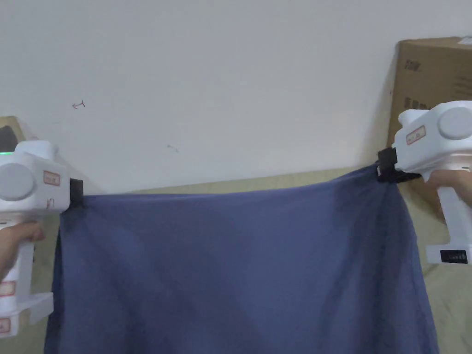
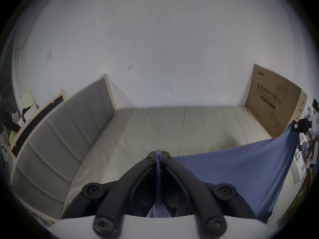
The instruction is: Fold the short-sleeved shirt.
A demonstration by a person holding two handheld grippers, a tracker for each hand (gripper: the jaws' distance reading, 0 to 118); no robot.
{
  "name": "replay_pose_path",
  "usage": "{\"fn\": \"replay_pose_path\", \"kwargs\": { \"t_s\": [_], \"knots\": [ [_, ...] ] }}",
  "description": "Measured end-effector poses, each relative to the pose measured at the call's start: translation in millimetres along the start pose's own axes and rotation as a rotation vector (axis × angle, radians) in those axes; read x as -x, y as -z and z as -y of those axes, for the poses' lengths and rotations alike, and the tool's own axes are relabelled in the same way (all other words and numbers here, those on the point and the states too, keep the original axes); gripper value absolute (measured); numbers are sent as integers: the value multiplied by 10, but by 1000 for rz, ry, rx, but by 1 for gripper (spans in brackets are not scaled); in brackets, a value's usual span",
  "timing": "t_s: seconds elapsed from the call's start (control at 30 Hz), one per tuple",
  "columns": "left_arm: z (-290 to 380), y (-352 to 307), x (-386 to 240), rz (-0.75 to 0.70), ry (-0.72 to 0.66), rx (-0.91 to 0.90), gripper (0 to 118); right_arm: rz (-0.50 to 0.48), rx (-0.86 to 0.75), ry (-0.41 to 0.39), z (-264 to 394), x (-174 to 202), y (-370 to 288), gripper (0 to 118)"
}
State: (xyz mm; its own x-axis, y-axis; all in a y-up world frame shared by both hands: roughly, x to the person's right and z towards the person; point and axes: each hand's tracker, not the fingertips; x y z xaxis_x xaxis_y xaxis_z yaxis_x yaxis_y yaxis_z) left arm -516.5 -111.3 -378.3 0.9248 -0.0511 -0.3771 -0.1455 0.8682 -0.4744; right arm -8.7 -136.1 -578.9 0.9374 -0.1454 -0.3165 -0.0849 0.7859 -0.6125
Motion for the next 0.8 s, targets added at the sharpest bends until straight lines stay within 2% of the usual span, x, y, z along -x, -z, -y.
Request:
{"fn": "replay_pose_path", "kwargs": {
  "t_s": [0.1, 0.23, 0.3, 0.4, 0.43, 0.47, 0.53, 0.6, 0.67, 0.73, 0.8],
  "knots": [
    [-434, -237, -84, 1, 3, -98, 0, 9, -65, 3, -385, -3, -340, 0],
    [-1057, -414, -240, -71, 80, -188, 0, 31, -143, 7, -1031, 21, -737, 0],
    [-1347, -496, -266, -66, 51, -253, 0, 31, -209, 16, -1339, 50, -960, 0],
    [-1788, -627, -344, -101, 109, -342, 0, 80, -255, 4, -1788, 117, -1215, 0],
    [-1931, -679, -354, -101, 112, -349, 0, 97, -282, 25, -1916, 139, -1308, 0],
    [-2042, -723, -359, -101, 72, -378, 0, 74, -316, 26, -1995, 157, -1387, 0],
    [-2245, -815, -351, -90, 58, -417, 0, 90, -314, 0, -2230, 211, -1506, 0],
    [-2456, -828, -317, -88, 60, -410, 0, 111, -347, -23, -2400, 241, -1618, 0],
    [-2592, -838, -275, -78, 9, -428, 0, 87, -397, 10, -2468, 231, -1684, 0],
    [-2614, -815, -251, -75, -29, -442, 0, 57, -372, 35, -2499, 202, -1649, 0],
    [-2562, -716, -265, -86, -8, -425, 0, 64, -362, 21, -2454, 206, -1541, 0]
  ]
}}
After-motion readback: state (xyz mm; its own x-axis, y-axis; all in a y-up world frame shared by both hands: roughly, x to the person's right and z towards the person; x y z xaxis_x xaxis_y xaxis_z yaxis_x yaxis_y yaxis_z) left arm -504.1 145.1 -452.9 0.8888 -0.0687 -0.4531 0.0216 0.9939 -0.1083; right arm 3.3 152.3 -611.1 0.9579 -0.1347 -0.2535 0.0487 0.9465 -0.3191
